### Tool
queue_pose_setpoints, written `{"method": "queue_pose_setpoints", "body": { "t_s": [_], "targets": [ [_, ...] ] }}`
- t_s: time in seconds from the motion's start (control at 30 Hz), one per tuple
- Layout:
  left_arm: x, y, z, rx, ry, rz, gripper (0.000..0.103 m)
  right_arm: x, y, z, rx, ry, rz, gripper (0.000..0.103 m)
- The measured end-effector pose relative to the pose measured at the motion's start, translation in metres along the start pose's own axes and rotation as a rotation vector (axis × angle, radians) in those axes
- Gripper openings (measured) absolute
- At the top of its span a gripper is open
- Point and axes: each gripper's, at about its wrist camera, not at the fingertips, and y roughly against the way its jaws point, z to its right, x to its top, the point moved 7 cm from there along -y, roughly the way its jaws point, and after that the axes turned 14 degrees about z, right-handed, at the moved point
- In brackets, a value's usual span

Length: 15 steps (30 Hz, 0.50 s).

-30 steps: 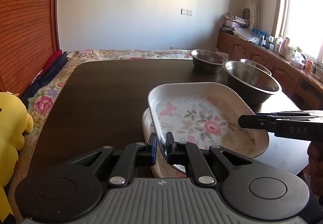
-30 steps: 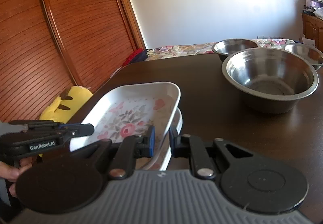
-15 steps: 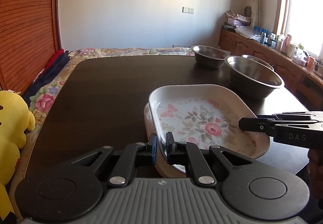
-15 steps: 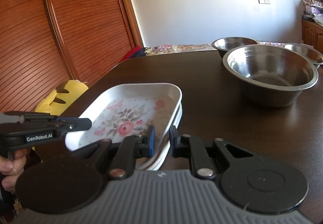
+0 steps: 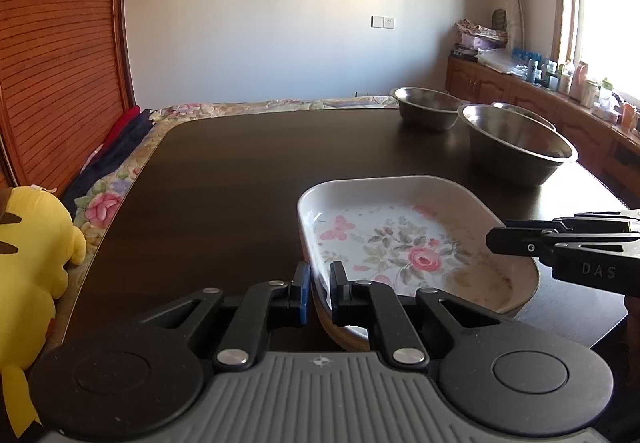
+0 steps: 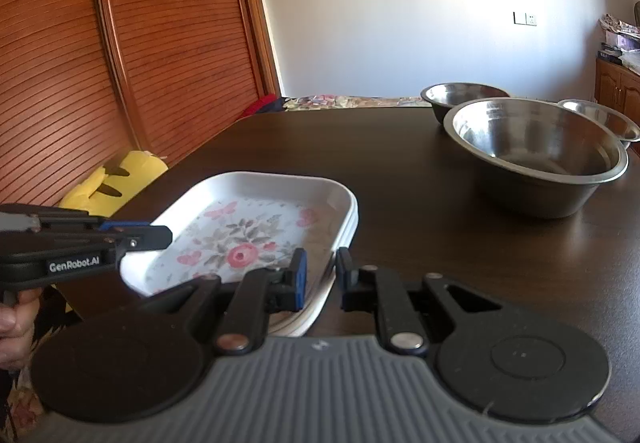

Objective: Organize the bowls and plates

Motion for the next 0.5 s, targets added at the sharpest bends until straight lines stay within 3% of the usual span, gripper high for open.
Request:
{"method": "queue_pose_setpoints", "body": {
  "t_s": [0.5],
  "targets": [
    [-0.0045,-0.0018,-0.002,0.002,0.005,-0.008,0.012,-0.0023,-0.001,-0.001,0.006,-0.01,-0.002,0.02]
  ]
}}
